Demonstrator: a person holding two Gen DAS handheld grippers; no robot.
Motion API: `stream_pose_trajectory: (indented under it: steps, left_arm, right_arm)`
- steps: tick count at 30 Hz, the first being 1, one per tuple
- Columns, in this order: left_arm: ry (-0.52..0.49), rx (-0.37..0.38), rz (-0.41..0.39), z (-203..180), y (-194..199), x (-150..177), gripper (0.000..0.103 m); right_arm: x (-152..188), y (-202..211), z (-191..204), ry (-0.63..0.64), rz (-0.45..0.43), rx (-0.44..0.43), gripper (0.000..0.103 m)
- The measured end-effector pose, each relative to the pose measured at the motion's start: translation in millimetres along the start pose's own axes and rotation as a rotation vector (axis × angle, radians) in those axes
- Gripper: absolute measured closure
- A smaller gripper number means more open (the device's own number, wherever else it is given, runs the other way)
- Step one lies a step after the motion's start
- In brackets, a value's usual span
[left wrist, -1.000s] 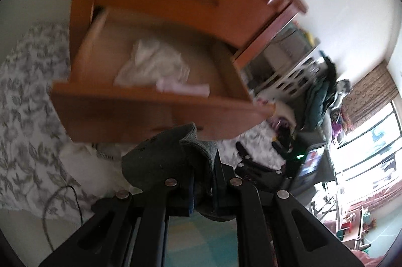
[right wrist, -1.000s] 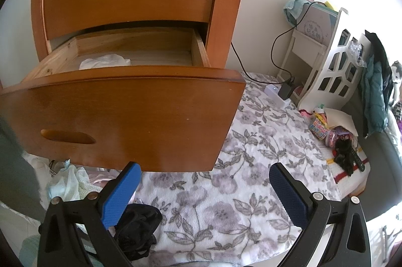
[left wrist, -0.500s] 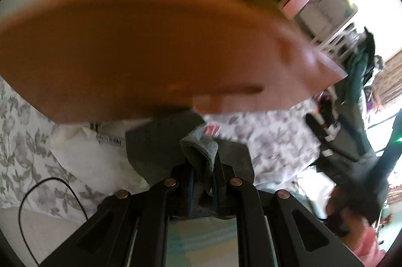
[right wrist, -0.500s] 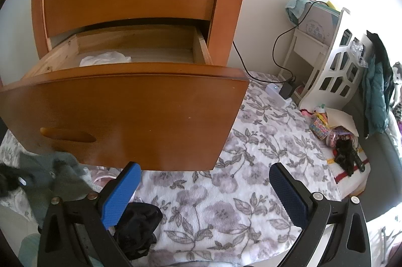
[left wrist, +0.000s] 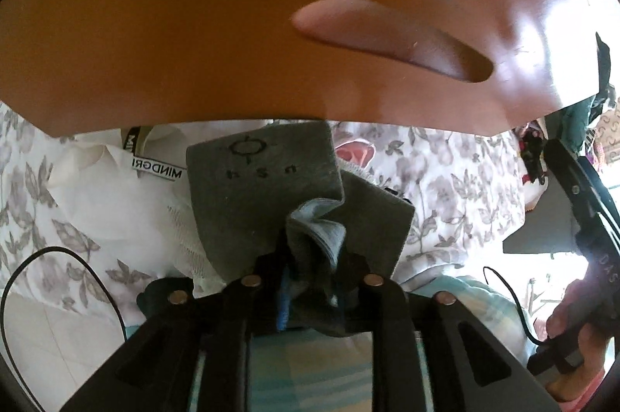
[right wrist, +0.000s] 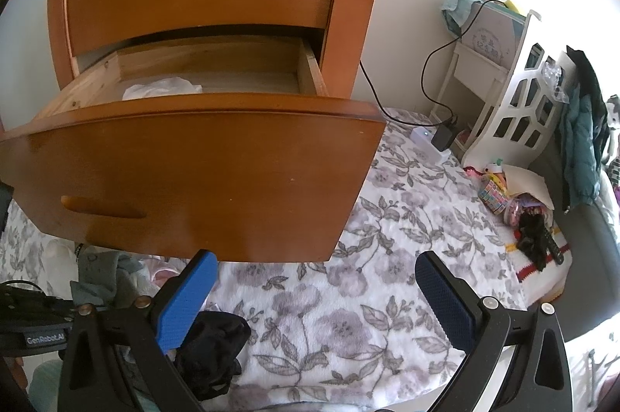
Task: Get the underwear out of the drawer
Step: 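Lower the dark green cloth onto the bed and open the left gripper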
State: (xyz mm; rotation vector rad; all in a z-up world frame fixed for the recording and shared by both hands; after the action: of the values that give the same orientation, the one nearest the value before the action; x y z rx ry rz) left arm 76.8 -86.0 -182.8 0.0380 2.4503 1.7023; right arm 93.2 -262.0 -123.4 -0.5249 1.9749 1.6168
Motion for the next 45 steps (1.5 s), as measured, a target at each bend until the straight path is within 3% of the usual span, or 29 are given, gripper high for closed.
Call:
stream_pose_trajectory:
  steps: [5,10,23,27,31,45]
  left_arm:
    - [0.028,0.001,0.019,7,-1,6,0.052]
    - [0.053,0.01,-0.003,10,10,6,0.038]
    - [0.009,0.041,-0.103,-2,59,9,0.027]
    - [-0.029,0.008,-0.143,-8,68,12,0.026]
    - [-0.053,-0.003,-0.175,-11,84,12,0.017]
    - [-0.141,0.021,-0.306,-34,136,6,0.017]
  right_arm:
    - [0,0,0,0.002,-0.001,0.001,0.0]
    - [0,1,0,0.003,-0.002,0.002,0.0]
    - [-2,9,3,0.02,-0.028,-0.01,0.0]
    - [-3,12,6,0.027,-0.044,-0.025,0.0]
    - [-4,17,10,0.034,-0.067,-0.041,0.0]
    - [-8,33,15,0.031,-0.138,-0.098,0.0]
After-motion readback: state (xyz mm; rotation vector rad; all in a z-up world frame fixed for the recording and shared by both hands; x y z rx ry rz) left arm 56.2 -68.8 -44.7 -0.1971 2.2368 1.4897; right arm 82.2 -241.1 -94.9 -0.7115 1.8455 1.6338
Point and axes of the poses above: each gripper's, at about its wrist camera, not at the fingertips, and y roughly against the way its jaws point, z to its left, x to its underside, the point moved 10 cm from there along -y, roughly the way its jaws point, and after that the axes turned 5 degrees about z, right-handed, at the moved point
